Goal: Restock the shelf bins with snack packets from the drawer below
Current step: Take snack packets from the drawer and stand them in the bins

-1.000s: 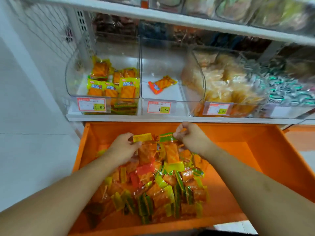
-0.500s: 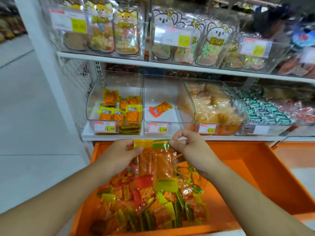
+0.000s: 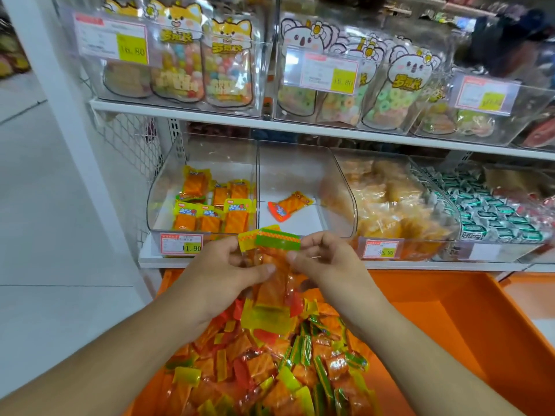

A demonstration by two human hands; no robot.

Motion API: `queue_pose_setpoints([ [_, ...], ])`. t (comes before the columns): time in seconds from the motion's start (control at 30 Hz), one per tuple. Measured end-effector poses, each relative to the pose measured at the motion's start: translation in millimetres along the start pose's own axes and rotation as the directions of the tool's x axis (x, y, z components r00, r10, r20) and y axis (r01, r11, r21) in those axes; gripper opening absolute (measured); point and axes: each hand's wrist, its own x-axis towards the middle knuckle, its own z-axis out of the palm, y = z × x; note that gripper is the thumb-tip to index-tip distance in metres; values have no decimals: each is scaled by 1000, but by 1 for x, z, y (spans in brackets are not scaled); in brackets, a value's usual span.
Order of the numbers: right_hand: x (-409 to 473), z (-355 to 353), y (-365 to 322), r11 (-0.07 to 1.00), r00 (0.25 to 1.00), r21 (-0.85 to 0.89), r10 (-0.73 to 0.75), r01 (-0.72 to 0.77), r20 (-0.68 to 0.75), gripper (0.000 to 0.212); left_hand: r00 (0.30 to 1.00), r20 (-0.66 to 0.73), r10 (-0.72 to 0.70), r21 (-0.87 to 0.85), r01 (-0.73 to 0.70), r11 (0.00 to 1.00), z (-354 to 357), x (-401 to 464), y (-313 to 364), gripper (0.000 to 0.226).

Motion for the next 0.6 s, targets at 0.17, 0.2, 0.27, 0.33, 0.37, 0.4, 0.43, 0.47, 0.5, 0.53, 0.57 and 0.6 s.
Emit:
queue_pose_setpoints([
  [0.17,-2,2,2,981,991,-186,-37,61,130,29,999,-30,15,-51,-16,999,-3,-1,5,24],
  [0.2,-3,2,0,979,991,-189,-49,72,123,26,999,-32,18,-65,-20,998,-3,-1,5,20],
  [0.27,-4,1,-3,986,993,-151,-55,70,105,22,999,-31,32,-60,-34,998,-6,0,6,12],
  [0.33,-4,-1,-5,994,996,-100,-38,46,79,21,999,-18,42,-61,-43,997,-12,2,5,7],
  [0.37,-3,-2,-6,996,998,-80,-26,31,60,22,999,-16,43,-69,-44,997,-15,2,4,8],
  [0.4,-3,-4,-6,998,999,-61,-14,17,41,23,999,-22,41,-72,-42,997,-17,2,4,9],
  [0.43,-3,-5,-6,999,1000,-42,-7,8,30,26,999,-35,37,-70,-40,997,-19,1,4,11],
  [0.47,-4,-7,-7,1000,1000,-23,-4,4,27,30,998,-50,35,-69,-39,997,-20,0,5,13],
  [0.5,-5,-7,-8,1000,1000,-10,-6,7,25,34,997,-67,33,-61,-38,997,-21,-2,6,15],
  [0.53,-7,-8,-9,1000,1000,-4,-17,18,19,36,995,-89,34,-41,-38,998,-21,-4,7,17],
  [0.57,-8,-8,-11,999,999,-5,-36,36,11,35,993,-115,35,-13,-37,999,-21,-5,8,20],
  [0.6,-10,-8,-13,998,998,-14,-60,60,0,34,988,-150,30,2,-30,1000,-21,-5,7,24],
])
